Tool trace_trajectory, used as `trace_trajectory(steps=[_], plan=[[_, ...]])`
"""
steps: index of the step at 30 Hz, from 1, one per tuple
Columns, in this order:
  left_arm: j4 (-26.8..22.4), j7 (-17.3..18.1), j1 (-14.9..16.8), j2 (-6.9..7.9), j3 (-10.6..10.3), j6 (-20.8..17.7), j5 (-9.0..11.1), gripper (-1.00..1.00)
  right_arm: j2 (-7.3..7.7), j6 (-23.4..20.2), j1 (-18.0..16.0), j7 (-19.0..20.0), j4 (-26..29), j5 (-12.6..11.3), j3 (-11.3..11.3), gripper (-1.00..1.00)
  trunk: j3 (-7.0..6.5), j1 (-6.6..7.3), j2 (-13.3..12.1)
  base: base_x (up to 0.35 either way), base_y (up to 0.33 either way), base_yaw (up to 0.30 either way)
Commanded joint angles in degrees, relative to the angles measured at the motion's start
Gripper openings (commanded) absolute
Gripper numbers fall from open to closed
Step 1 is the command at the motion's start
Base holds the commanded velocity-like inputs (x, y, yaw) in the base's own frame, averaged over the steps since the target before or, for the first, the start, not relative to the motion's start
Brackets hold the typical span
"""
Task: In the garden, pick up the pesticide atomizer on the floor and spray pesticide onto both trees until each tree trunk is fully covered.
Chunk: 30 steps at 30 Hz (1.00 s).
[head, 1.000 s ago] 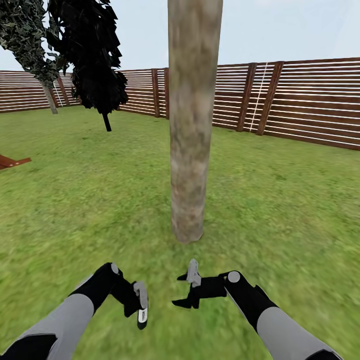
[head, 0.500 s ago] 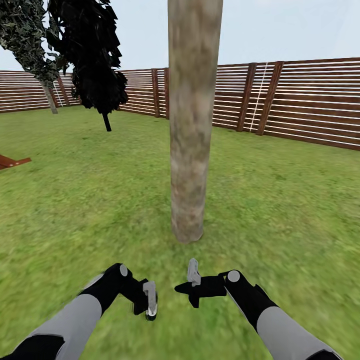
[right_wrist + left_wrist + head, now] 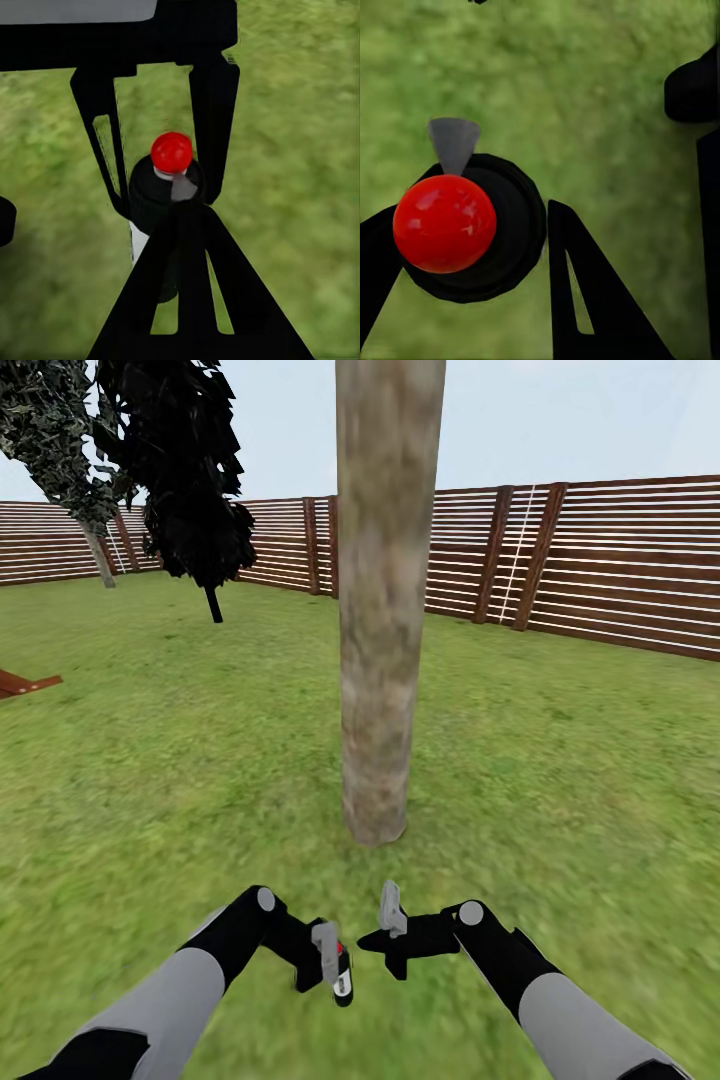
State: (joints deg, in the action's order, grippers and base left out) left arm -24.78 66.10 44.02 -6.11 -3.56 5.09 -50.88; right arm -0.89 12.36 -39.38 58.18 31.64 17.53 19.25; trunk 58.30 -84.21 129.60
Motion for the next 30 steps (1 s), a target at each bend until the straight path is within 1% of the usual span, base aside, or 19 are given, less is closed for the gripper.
trace_trajectory(steps=[1,9,11,12,14,24,26,28,29,30], plan=[[0.00,-0.01,0.00,-0.34,0.03,0.01,-0.01,-1.00,0.01,-0.01,0.00,0.00,0.00,0.00,0.00,-1.00,0.00,0.00,0.00,0.000,0.000,0.000],[0.08,0.08,-0.04,-1.61,0.21,0.02,0.16,-1.00,-0.04,0.01,0.00,0.00,0.03,0.04,0.00,-1.00,0.00,0.00,0.00,0.000,0.000,0.000],[0.08,0.08,-0.04,-1.80,0.22,0.11,0.91,-1.00,-0.07,0.02,0.00,0.00,0.01,0.05,0.00,-1.00,0.00,0.00,0.00,0.000,0.000,0.000],[0.08,0.08,-0.06,-1.85,0.22,0.15,1.59,-1.00,-0.07,0.01,0.00,0.00,0.00,0.05,0.00,-1.00,0.00,0.00,0.00,0.000,0.000,0.000],[0.08,0.08,-0.06,-1.95,0.22,0.18,2.01,-1.00,-0.05,0.01,0.00,0.00,0.00,0.05,0.00,-1.00,0.00,0.00,0.00,0.000,0.000,0.000],[0.17,0.15,-0.07,-2.03,0.09,0.18,2.10,-1.00,-0.06,0.01,0.00,0.00,0.04,0.05,0.00,-1.00,0.00,0.00,0.00,0.000,0.000,0.000],[0.43,0.10,-0.01,-1.80,-0.12,0.10,1.74,-1.00,-0.07,0.01,0.00,0.00,0.04,0.04,0.00,-1.00,0.00,0.00,0.00,0.000,0.000,0.000],[0.57,0.02,0.15,-1.26,-0.31,-0.21,0.40,-1.00,-0.03,0.02,0.00,0.00,0.01,0.05,0.03,-1.00,0.00,0.00,0.00,0.000,0.000,0.000],[0.50,0.01,0.25,-0.23,-0.29,-0.34,-1.14,-1.00,-0.01,0.03,0.00,0.00,0.00,0.05,0.06,-1.00,0.00,0.00,0.00,0.000,0.000,0.000],[0.41,0.00,0.35,1.47,-0.22,-0.49,-2.95,-1.00,0.00,0.03,0.00,0.00,0.00,0.05,0.07,-1.00,0.00,0.00,0.00,0.000,0.000,0.000]])
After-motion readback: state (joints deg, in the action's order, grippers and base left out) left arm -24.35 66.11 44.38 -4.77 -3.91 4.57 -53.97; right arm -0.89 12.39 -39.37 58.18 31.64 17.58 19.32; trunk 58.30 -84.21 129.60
